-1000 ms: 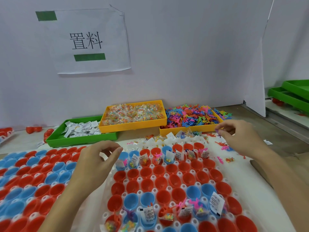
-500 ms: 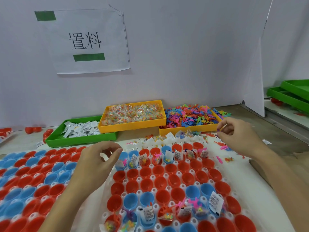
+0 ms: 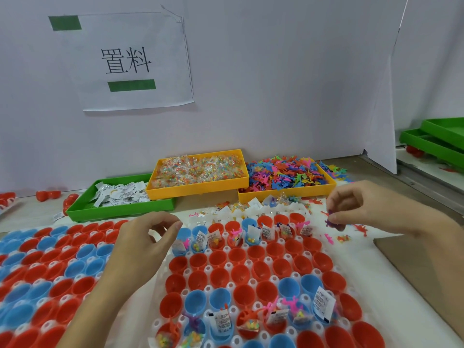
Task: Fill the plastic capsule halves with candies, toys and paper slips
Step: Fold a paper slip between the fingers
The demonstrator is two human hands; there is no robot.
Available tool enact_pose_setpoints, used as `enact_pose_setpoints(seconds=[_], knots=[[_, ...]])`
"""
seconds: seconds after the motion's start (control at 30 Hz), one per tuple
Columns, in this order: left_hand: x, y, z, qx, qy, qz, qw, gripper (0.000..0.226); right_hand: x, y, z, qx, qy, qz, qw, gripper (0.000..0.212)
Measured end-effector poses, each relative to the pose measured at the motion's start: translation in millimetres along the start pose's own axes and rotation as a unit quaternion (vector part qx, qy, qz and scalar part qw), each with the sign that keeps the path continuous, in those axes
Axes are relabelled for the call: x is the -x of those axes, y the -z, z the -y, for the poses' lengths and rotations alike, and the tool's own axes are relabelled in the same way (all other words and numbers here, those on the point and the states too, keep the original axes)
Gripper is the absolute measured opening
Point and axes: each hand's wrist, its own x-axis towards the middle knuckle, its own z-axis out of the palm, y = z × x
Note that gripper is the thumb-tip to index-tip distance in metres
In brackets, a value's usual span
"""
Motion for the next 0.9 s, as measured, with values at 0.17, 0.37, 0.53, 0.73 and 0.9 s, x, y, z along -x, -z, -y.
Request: enact_pose_setpoints(seconds=[0.17,0.37,0.53,0.73,0.9], knots=[[-0.4,-0.5,0.8,0.002,0.001,-0.003,1.000,0.010,1.9,-4.5,6.5,0.019,0.002,0.067,0.998,0.012],[-1.0,-1.4,1.7,-0.004,0.005,-0.002,1.000,0.010,5.1,-7.6,14.9,0.014,0.003,0.111,0.994,0.012],[-1.6,-1.6,2.4,-0.005,0.002,-0.003,1.000,0.010,4.3,-8.3,15.2,0.007,0.003,0.128,0.992,0.008],[-1.0,-1.5,2.2,-0.003,0.002,-0.003,1.000,0.011,1.7,-12.0,11.6,-0.017,0.006,0.148,0.989,0.020],[-1.0,-1.2,2.6,-0.001,-0.001,-0.007,1.000,0.012,1.1,-12.6,11.2,-0.002,0.000,0.159,0.987,0.019]])
